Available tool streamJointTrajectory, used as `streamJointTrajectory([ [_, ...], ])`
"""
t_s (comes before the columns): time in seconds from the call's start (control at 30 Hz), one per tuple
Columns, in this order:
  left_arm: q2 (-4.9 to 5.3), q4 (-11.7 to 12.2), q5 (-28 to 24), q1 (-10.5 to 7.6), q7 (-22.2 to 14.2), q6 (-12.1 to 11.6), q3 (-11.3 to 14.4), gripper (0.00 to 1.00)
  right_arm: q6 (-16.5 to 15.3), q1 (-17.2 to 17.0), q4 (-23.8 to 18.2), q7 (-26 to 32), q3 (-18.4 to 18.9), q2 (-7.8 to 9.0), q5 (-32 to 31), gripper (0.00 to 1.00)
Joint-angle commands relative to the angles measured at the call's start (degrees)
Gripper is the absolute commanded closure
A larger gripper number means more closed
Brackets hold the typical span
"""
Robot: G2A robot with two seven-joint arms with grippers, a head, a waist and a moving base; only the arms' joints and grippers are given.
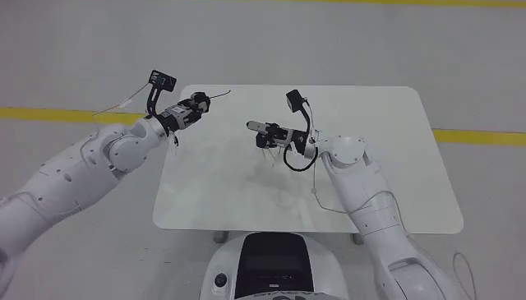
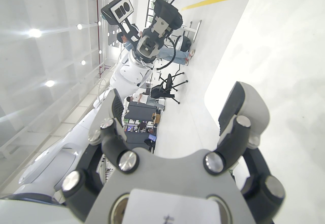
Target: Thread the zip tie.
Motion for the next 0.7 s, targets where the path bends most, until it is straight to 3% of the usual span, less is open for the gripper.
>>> streamJointTrajectory([
  [0.0, -1.09, 0.92, -0.84, -0.01, -0.43, -0.71, -0.28, 1.00, 0.00, 0.00, 0.00, 0.00, 0.00, 0.00, 0.00, 0.00],
  [0.1, -2.55, 1.09, -2.87, 0.11, -1.53, -0.71, -0.73, 1.00, 0.00, 0.00, 0.00, 0.00, 0.00, 0.00, 0.00, 0.00],
  [0.27, -4.06, -0.04, -7.17, 0.52, -5.33, -0.71, -1.89, 1.00, 0.00, 0.00, 0.00, 0.00, 0.00, 0.00, 0.00, 0.00],
  [0.43, -4.52, -1.34, -12.00, 1.54, -11.86, -0.71, -4.23, 1.00, 0.00, 0.00, 0.00, 0.00, 0.00, 0.00, 0.00, 0.00],
  [0.67, -4.61, -0.13, -17.75, 4.21, -23.75, -0.71, -10.08, 1.00, 0.00, 0.00, 0.00, 0.00, 0.00, 0.00, 0.00, 0.00],
])
